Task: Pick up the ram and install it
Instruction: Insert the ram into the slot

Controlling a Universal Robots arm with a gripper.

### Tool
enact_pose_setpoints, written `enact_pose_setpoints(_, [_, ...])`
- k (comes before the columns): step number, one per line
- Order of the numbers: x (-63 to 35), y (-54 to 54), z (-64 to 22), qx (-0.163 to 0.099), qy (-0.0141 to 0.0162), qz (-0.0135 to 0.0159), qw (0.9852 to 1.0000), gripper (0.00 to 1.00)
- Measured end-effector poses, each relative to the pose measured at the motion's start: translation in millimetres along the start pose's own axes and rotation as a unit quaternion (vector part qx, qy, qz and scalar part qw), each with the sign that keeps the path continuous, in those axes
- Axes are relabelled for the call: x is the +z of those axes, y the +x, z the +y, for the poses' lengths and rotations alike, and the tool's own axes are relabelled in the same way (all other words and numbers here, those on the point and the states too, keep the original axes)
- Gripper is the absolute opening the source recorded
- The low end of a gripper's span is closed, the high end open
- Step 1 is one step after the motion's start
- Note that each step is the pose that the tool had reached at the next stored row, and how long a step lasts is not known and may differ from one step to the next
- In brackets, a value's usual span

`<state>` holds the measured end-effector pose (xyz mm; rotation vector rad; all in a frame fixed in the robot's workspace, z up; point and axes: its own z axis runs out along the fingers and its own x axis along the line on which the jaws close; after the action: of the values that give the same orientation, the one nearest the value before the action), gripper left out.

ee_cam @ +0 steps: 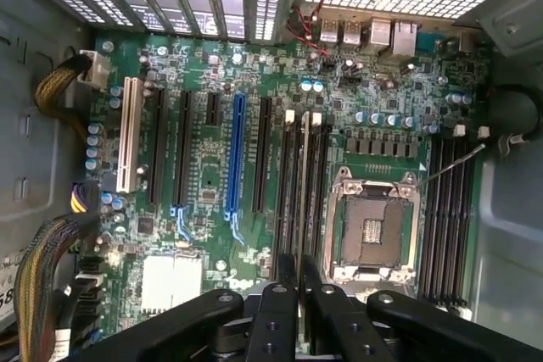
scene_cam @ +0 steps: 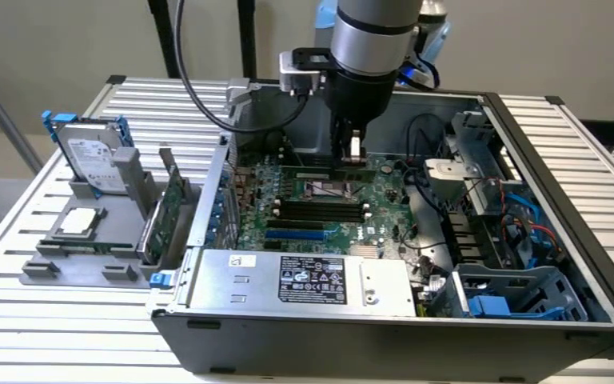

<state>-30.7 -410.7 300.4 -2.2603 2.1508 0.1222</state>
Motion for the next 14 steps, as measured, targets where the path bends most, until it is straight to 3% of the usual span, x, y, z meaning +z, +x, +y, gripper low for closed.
enact_pose_setpoints(6, [10.4,-4.6,-0.6,0.004,0.0001,0.0047,1.0000,0.00])
enact_pose_setpoints(10, [15.7,-12.3,-1.2,0.005,-0.0002,0.0120,0.9999,0.00])
enact_pose_setpoints(14, [20.3,-21.6,-1.9,0.005,-0.0007,0.0222,0.9997,0.00])
